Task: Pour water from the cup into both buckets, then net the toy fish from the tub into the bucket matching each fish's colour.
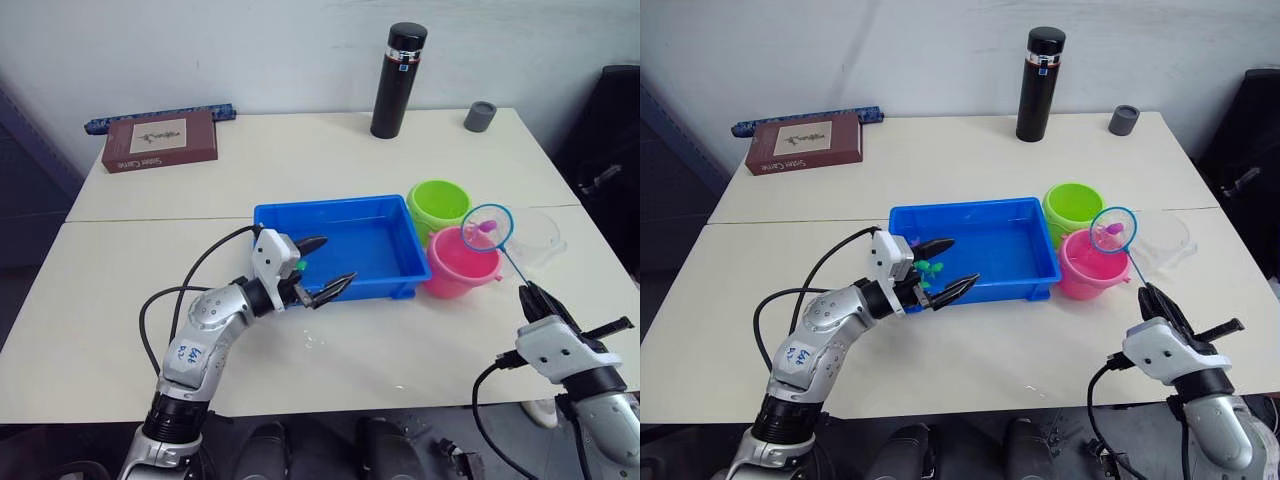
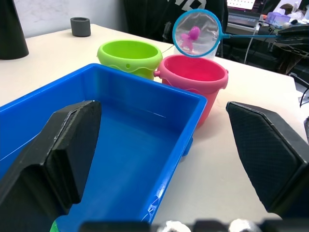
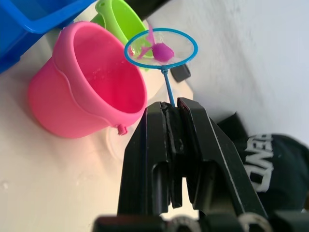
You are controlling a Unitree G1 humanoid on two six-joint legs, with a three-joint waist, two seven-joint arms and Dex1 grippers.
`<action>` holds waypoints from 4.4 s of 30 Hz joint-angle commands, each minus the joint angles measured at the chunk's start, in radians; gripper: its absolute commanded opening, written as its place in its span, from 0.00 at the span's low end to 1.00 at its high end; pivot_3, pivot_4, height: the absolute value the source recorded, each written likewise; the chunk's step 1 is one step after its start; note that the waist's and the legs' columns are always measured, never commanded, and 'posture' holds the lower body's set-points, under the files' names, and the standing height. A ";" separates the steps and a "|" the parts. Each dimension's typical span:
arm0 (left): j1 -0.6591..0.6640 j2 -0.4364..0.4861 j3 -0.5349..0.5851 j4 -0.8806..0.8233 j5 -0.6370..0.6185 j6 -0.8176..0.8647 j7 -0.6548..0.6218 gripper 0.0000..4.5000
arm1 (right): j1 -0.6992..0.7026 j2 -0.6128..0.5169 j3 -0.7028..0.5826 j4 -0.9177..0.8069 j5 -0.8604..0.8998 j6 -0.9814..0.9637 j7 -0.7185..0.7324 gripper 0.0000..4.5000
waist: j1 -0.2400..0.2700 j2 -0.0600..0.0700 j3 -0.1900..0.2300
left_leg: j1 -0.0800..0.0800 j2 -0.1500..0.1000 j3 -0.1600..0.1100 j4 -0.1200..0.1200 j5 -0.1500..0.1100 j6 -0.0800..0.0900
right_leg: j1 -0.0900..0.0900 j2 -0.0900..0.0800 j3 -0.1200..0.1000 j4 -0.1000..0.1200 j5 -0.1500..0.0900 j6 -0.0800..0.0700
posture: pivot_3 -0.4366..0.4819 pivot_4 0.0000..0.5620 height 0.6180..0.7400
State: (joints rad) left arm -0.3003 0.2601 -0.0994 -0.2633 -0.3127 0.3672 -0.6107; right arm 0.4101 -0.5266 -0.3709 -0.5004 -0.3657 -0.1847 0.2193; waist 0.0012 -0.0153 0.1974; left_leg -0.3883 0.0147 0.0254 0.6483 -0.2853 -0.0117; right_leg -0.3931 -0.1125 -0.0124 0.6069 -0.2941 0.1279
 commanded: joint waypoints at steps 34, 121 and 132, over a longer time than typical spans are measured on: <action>0.015 0.001 -0.003 -0.035 -0.005 -0.043 0.008 0.99 | -0.081 -0.224 -0.124 0.225 -0.229 -0.232 -0.202 0.00 | -0.004 0.000 0.000 | 0.001 0.000 0.001 0.001 0.000 0.000 | 0.001 0.000 0.001 0.001 0.000 0.000 | 0.48 0.27 1.00; 0.400 0.002 0.118 -0.425 0.036 0.044 0.359 0.99 | -1.168 0.035 0.603 0.642 0.494 0.213 0.853 0.00 | -0.006 0.001 0.000 | 0.001 0.000 -0.008 0.001 0.000 -0.001 | -0.001 -0.001 0.000 0.004 0.000 -0.001 | 0.48 0.27 1.00; 0.366 0.003 0.105 -0.399 0.035 0.046 0.344 0.99 | -1.131 -0.010 0.540 0.658 0.497 0.271 0.830 0.00 | -0.005 0.001 0.000 | 0.001 0.001 -0.007 0.001 0.000 -0.001 | -0.001 -0.001 0.000 0.004 0.000 -0.001 | 0.48 0.27 1.00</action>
State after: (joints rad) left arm 0.0753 0.2630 0.0079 -0.6510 -0.2718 0.4195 -0.2630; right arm -0.7155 -0.5227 0.2030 0.1648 0.1218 0.0888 1.0551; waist -0.0042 -0.0145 0.1970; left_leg -0.3874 0.0152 0.0185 0.6489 -0.2854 -0.0126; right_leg -0.3944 -0.1135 -0.0128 0.6107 -0.2941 0.1271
